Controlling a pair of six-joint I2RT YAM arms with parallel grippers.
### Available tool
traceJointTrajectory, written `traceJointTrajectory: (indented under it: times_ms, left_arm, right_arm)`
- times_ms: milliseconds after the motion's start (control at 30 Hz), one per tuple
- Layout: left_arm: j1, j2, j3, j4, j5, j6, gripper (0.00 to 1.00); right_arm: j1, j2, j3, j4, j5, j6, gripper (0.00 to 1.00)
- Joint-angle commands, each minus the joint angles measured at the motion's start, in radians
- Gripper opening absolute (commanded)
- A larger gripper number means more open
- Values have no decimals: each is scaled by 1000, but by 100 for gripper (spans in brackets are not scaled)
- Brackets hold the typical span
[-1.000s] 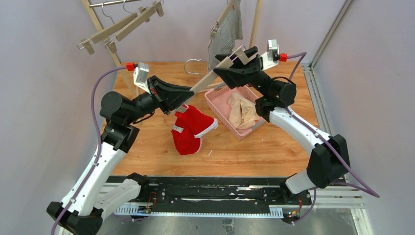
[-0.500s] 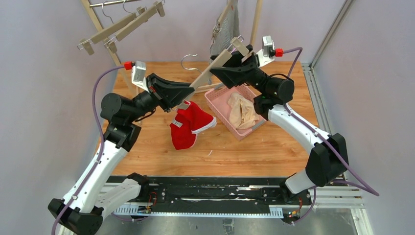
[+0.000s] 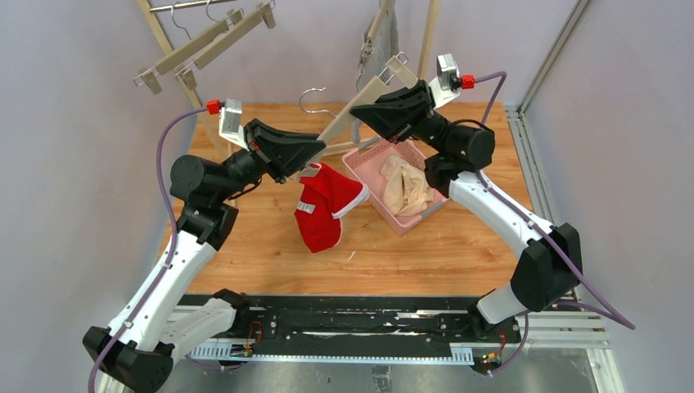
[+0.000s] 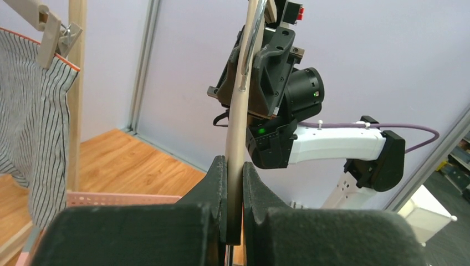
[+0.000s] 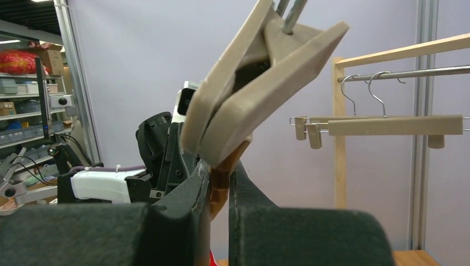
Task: Remove the underwear clipped to the hanger
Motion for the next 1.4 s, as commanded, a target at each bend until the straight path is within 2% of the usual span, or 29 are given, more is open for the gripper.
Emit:
traceJointTrajectory:
  times_ms: [0,67,200,333,533,700,800,933,1067,1133,1267,1300,1367]
  left_arm:
    - [-9,8,-4,37,5,-16,18]
    - [-8,6,-11,39,1,-2,40]
    - [-7,-1,-21,27,24,50,65]
    - [-8,-24,-13,-71,31,152,68]
    - [-7,-82,-6,-318,-79,343,68]
    - [-6,-124,-29,-336,-63,369,68]
    - [-6,-133,-42,-343,-53,367,64]
    - [-7,-144,-62,-338,-43,367,43]
    - [-8,-148,-74,-319,-27,360,12]
    - [-7,-150,-78,-309,-22,358,1]
    - [-7,-150,-64,-303,-2,356,0]
    - [-8,-149,-57,-303,-8,352,3]
    - [-7,-152,-47,-290,-34,339,28]
  right_arm:
    - [13,22,22,47,-31,-47,0]
    - [14,23,19,63,-35,-33,1]
    - [13,10,21,68,-45,-14,1]
    - [14,-17,20,50,-48,-14,1]
    - [13,-63,-2,15,-51,-29,1]
    - [13,-84,-15,-11,-49,-54,1]
    - [14,-86,-15,-12,-45,-56,1]
    - [13,-85,-16,-14,-40,-55,1]
    - [14,-84,-21,-16,-34,-55,1]
    - [14,-83,-20,-21,-36,-55,1]
    - [13,-88,-21,-33,-38,-61,0]
    - [14,-88,-22,-33,-39,-61,0]
    - [14,-88,-24,-32,-39,-58,1]
